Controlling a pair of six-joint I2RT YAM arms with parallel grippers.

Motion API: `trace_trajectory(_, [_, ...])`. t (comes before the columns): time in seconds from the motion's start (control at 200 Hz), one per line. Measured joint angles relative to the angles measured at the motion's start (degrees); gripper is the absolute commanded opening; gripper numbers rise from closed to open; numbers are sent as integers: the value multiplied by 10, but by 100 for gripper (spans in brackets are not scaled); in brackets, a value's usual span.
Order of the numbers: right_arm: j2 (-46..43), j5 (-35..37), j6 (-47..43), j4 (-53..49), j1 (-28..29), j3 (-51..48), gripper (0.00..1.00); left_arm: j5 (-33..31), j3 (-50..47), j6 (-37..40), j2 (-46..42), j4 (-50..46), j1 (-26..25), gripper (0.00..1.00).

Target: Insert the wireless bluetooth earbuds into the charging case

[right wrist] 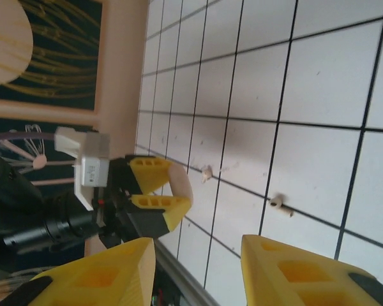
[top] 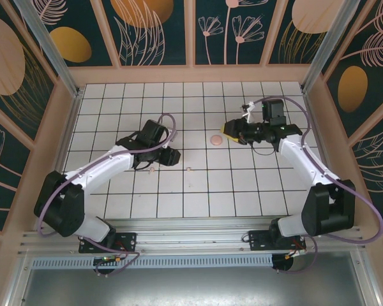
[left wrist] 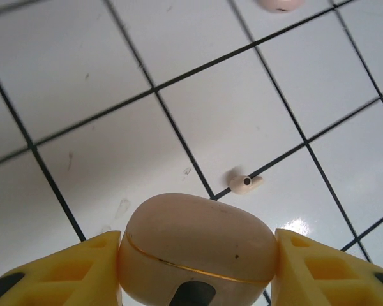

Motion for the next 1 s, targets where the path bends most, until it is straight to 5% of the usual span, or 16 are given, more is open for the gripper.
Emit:
trace_trajectory(0.475, [62,0,-1,-6,138,33,40,132,-86,239,-78,147,0,42])
trace_trajectory(1.001, [84,25,10,8,228,62,43,177,-114,307,-132,189,0,42])
